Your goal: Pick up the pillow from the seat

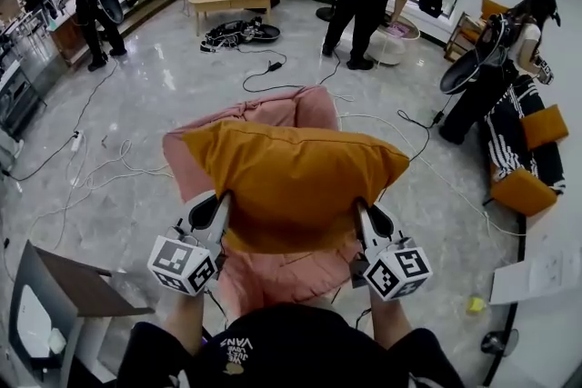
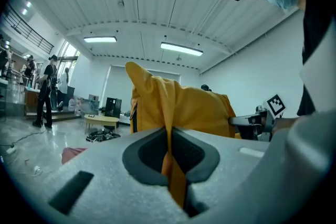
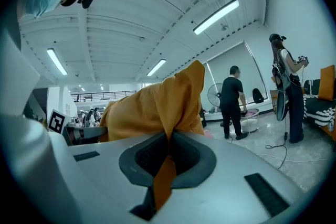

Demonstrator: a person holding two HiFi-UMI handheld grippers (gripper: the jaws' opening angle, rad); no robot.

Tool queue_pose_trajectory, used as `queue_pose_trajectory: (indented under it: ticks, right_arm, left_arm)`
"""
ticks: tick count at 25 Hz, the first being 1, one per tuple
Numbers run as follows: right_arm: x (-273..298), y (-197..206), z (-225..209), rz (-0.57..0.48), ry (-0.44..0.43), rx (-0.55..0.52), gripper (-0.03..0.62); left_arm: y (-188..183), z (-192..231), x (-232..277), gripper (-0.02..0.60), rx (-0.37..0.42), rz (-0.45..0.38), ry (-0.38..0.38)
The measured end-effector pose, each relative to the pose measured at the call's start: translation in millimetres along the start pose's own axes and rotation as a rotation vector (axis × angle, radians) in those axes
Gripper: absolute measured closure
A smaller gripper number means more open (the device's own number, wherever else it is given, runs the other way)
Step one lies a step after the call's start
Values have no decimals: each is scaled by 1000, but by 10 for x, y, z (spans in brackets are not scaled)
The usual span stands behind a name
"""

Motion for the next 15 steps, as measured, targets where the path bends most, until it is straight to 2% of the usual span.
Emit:
queue_pose_trajectory:
  ticks: [9,15]
  right_arm:
    - [-42,-491,112,-122,-31,-18,580]
    - [-100,-631,173,-164,-52,-27,579]
  left_arm:
    - [-435,-43,-32,558,28,-108,5]
    - [-558,-58,-74,558,27,-146,-7]
Point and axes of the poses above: the fingertips, and each gripper's own axes: x forward along the fingers, z to its left, y out of its underside, the point moved 3 cm from there along -x, backward along the fingers, and after that the axes turned 3 degrees about -x, right-handed, at the moved point
